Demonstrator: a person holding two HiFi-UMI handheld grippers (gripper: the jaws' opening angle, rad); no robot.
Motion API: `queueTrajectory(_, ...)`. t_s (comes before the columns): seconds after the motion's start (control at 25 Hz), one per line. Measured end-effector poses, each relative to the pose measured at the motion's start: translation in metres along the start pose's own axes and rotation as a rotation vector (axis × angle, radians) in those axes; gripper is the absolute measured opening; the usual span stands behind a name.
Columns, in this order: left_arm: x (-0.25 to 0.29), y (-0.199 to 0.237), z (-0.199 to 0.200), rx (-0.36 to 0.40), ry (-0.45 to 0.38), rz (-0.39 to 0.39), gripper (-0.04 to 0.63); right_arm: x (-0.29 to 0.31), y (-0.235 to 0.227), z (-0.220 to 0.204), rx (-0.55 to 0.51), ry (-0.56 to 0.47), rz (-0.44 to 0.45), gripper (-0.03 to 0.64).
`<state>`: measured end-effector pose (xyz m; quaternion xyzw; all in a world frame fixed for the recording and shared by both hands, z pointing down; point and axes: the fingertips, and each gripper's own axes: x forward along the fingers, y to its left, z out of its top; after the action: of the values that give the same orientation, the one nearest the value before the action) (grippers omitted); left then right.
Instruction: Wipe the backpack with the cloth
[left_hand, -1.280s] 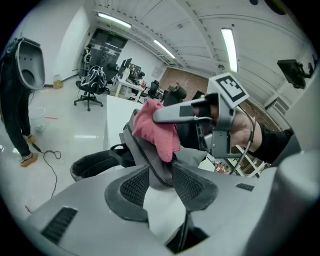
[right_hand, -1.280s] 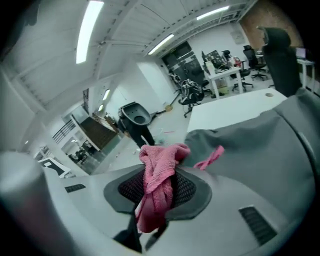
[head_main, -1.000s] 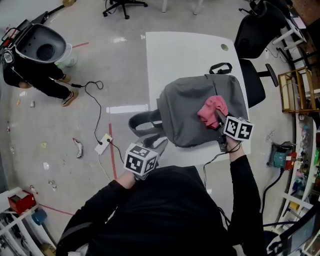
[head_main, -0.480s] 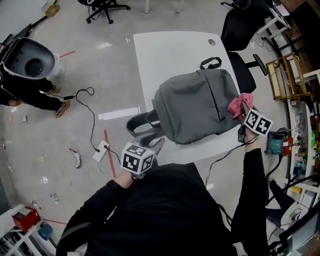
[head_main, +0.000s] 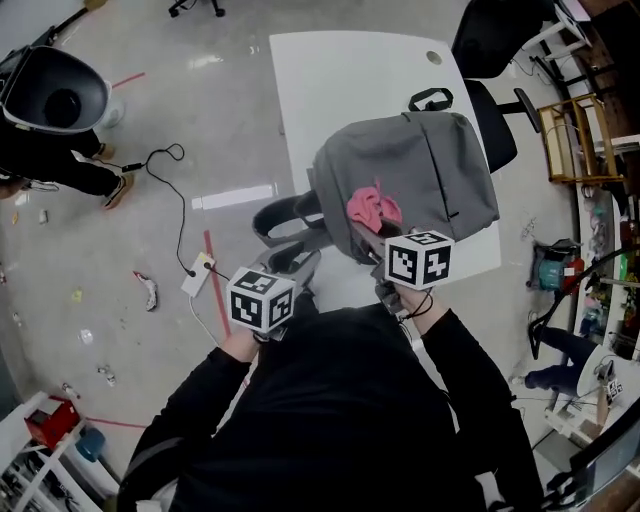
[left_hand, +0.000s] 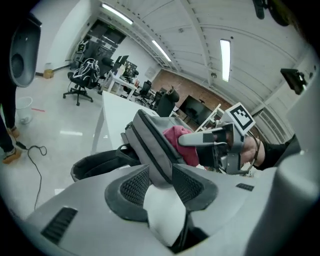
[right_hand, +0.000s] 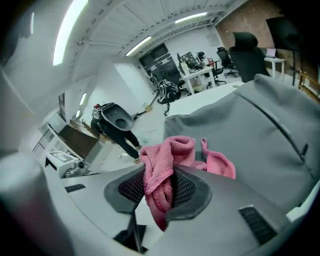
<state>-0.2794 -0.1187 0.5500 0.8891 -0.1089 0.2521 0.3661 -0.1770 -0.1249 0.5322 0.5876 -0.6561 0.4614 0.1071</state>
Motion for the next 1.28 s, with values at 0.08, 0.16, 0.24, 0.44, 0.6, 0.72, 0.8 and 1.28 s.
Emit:
queueTrajectory(0.08,-0.005,-0.003,0.011,-0.033,-0.065,-0.022,0.156,0.0,0.032,-0.001,-0.003,-0.003,0.093,0.114)
queueTrajectory(0.16,-0.011,-0.006,0.024,-0.055,-0.135,-0.03,0.156,-0.005,0.047,0.0,-0.025,-0.011,0.151,0.114)
queueTrajectory(0.24,-0.014,-0.007,0.035,-0.055,-0.178,-0.014,0.156,-0.009,0.04,-0.002,-0.062,-0.01,0.153,0.114)
queueTrajectory(0.44,-0.007,-0.022,0.046,-0.037,-0.194,0.024,0.156,-0.046,-0.049,-0.007,0.02,-0.038,0.02,0.114)
queueTrajectory(0.6,0.014,-0.045,0.048,-0.007,-0.169,0.047,0.156,-0.117,-0.158,0.001,0.095,-0.12,-0.169,0.114)
queueTrajectory(0.72,0.029,-0.068,0.052,0.02,-0.162,0.073,0.156,-0.191,-0.239,0.019,0.142,-0.229,-0.32,0.114)
queueTrajectory(0.8,0.039,-0.083,0.056,0.035,-0.159,0.091,0.157,-0.243,-0.281,0.036,0.157,-0.327,-0.403,0.114)
queueTrajectory(1.28,0.081,-0.138,0.048,0.057,-0.124,0.243,0.163,-0.183,-0.2,-0.009,-0.056,-0.24,-0.03,0.114)
